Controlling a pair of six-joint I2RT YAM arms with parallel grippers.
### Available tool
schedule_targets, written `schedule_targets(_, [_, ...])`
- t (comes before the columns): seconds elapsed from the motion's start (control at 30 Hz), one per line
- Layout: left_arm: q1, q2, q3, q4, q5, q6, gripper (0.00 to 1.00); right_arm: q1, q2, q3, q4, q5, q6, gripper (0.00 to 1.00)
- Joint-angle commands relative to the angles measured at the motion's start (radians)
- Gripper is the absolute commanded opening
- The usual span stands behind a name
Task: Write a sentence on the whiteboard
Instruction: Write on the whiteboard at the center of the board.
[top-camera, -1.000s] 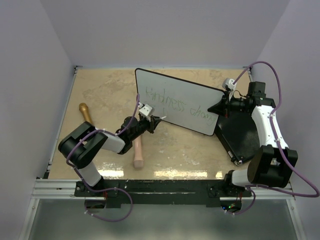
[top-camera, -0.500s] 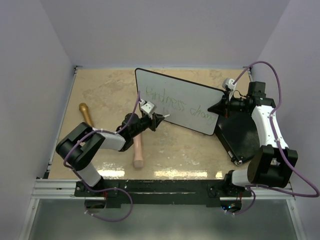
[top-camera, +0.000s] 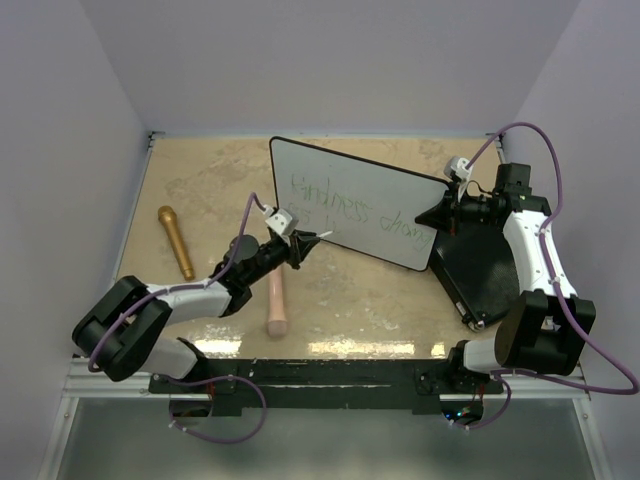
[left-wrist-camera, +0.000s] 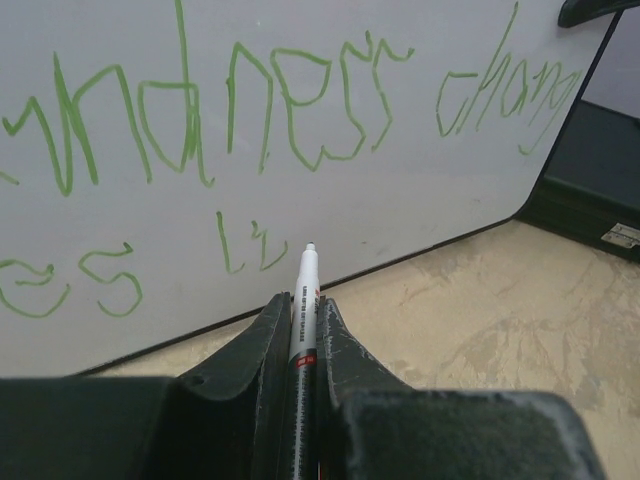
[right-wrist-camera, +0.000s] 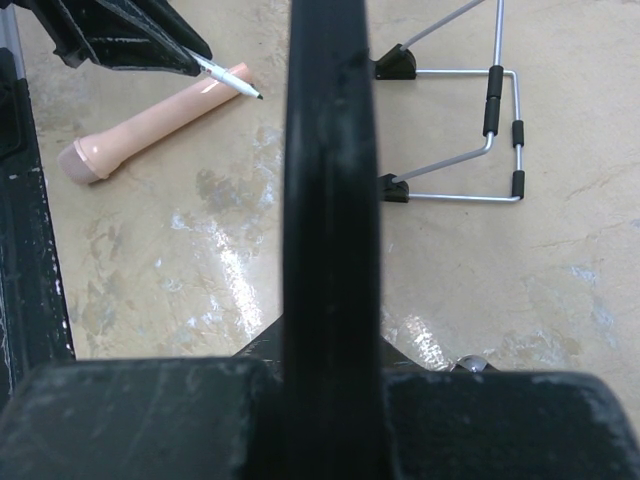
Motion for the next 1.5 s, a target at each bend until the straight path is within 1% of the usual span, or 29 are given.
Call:
schedule_targets(0.0, [0.009, 0.021, -0.001, 0.025, 0.013, -0.024, 0.00, 0.013, -0.006, -0.007, -0.049, 0.069, -0.007, 0.00])
schedule_targets(0.17, [-0.002, 0.103, 0.020, 0.102, 0.008, -0.049, 0.00, 0.013, -0.005, -0.007, -0.050, 0.069, -0.007, 0.00])
schedule_targets(0.43, [-0.003, 0.215, 0.104, 0.139, -0.009, -0.044, 0.00, 0.012, -0.006, -0.007, -0.050, 0.070, -0.009, 0.00])
schedule_targets(1.03, [-0.003, 0.277, 0.169, 0.111, -0.027, -0.027, 0.00, 0.013, -0.005, -0.007, -0.053, 0.069, -0.013, 0.00])
schedule_targets(1.47, [-0.002, 0.334, 0.181, 0.091, -0.029, -0.014, 0.00, 0.013, -0.003, -0.004, -0.055, 0.069, -0.013, 0.00])
